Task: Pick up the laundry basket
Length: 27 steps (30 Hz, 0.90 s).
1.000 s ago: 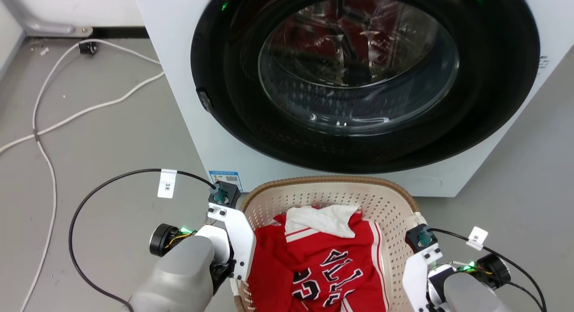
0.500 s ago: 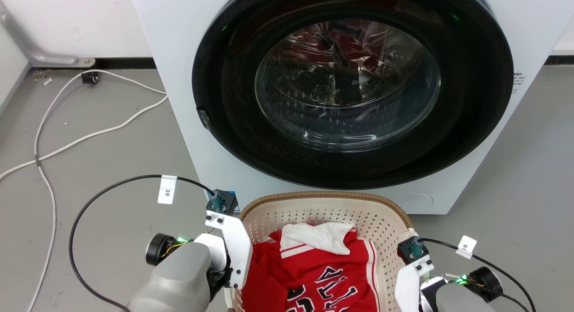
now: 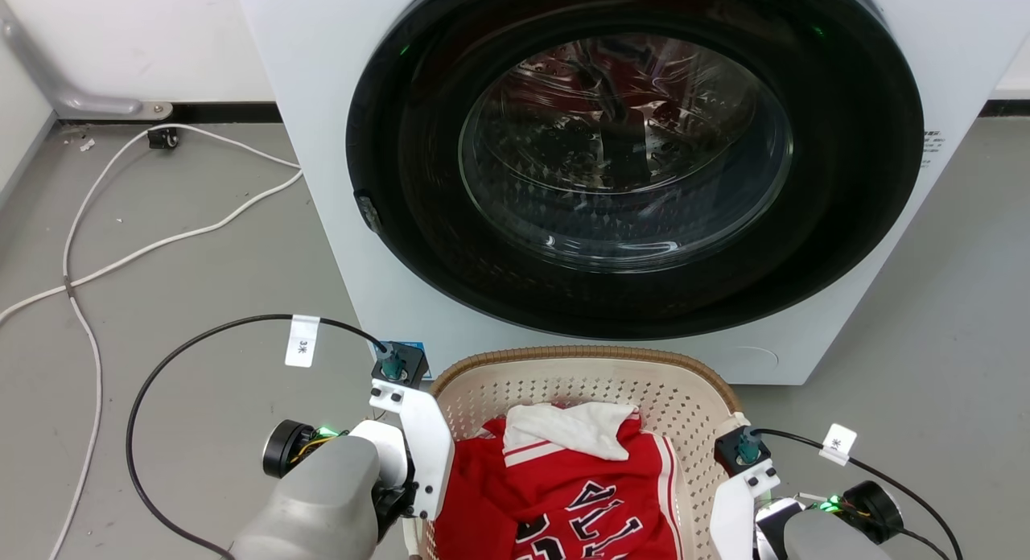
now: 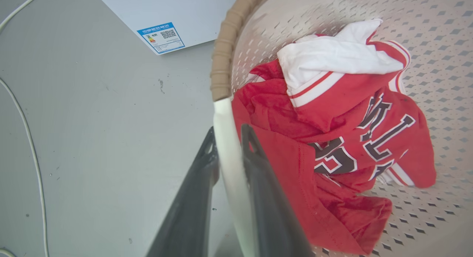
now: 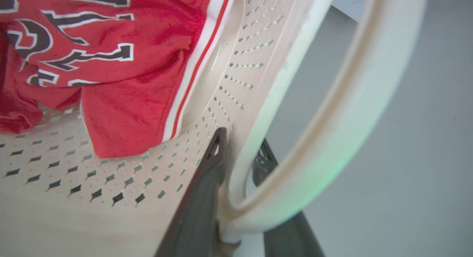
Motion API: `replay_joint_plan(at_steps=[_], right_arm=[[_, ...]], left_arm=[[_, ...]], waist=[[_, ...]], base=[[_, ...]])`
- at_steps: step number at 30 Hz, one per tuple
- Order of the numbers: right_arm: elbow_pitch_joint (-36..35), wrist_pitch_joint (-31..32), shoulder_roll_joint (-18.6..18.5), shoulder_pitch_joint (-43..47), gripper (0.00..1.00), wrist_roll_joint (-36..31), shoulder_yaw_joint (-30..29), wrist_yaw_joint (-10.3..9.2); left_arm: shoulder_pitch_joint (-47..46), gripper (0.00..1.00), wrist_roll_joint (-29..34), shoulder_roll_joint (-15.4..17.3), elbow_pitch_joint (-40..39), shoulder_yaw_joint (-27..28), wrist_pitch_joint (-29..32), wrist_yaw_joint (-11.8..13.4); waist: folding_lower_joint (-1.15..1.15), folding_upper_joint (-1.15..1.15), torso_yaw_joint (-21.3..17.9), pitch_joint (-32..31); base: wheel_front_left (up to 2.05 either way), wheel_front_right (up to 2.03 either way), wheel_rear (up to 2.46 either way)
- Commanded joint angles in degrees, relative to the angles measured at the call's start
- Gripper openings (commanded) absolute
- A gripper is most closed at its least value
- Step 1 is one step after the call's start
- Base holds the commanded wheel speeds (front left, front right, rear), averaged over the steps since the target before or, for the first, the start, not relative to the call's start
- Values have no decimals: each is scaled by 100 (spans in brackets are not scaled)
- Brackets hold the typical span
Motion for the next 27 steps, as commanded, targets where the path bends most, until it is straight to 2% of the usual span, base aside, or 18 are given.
replay_joint_plan(at_steps=[1,27], right_arm=[[46,75,-25,33,0,-54,116,-4],[46,106,-133,-39,0,681,795,-4]], left_arm=[[-77,0,11,-49,-59,-6,-65,-48],[-48,0,-66,20,-51,-115,-68,-43]], waist=[[0,0,-1,2],[0,0,-40,53]], base=[[0,0,0],[0,0,0]])
